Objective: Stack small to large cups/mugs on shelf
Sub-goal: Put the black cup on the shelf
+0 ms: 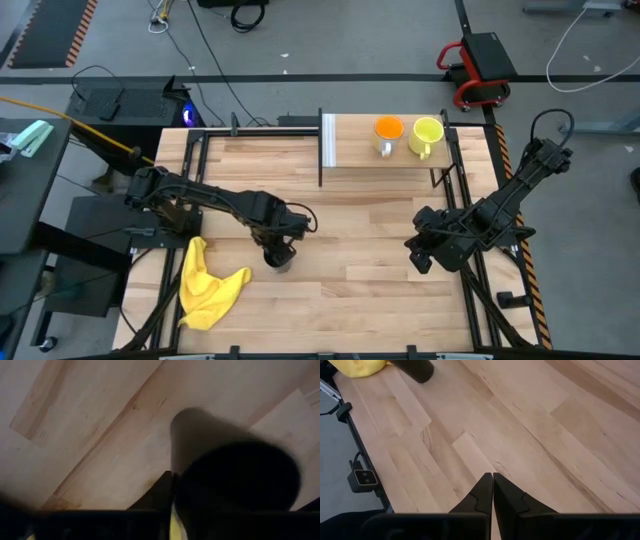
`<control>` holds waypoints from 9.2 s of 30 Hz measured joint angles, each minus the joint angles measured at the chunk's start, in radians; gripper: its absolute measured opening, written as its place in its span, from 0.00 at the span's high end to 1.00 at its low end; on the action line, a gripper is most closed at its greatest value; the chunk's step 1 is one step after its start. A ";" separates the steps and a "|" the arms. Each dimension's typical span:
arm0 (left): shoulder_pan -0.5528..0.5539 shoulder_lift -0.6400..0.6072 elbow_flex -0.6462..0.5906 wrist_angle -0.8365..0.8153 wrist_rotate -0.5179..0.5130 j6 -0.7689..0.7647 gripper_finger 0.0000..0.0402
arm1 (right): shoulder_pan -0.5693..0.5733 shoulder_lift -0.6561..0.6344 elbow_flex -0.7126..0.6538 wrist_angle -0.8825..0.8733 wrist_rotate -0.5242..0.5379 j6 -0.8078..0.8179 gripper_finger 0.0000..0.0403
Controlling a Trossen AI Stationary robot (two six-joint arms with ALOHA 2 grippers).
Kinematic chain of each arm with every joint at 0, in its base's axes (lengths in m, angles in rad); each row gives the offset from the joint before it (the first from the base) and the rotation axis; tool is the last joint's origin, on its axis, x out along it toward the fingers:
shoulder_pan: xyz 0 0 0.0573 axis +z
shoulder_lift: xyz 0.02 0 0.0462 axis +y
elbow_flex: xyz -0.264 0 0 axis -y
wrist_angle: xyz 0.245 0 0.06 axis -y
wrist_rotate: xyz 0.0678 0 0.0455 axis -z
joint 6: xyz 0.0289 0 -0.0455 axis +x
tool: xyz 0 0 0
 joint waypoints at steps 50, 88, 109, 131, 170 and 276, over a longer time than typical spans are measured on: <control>0.505 0.241 0.916 -0.285 -0.052 0.471 0.98 | -0.002 -0.054 0.000 -0.217 0.097 0.187 0.98; 0.619 0.304 0.918 0.023 -0.069 0.488 0.98 | -0.451 -0.229 0.000 0.040 0.357 -0.371 1.00; 0.608 0.330 0.917 0.074 -0.060 0.489 0.98 | -1.095 0.002 0.145 0.562 -0.375 -1.023 1.00; 0.621 0.329 0.917 0.065 -0.055 0.468 0.98 | -1.074 0.277 0.457 0.325 -0.370 -1.045 1.00; 0.603 0.366 0.918 0.073 -0.057 0.493 0.98 | -1.023 0.275 0.433 0.108 -0.246 -1.014 1.00; 0.615 0.374 0.917 0.150 -0.004 0.488 0.89 | -1.162 0.391 0.435 0.127 -0.370 -0.956 1.00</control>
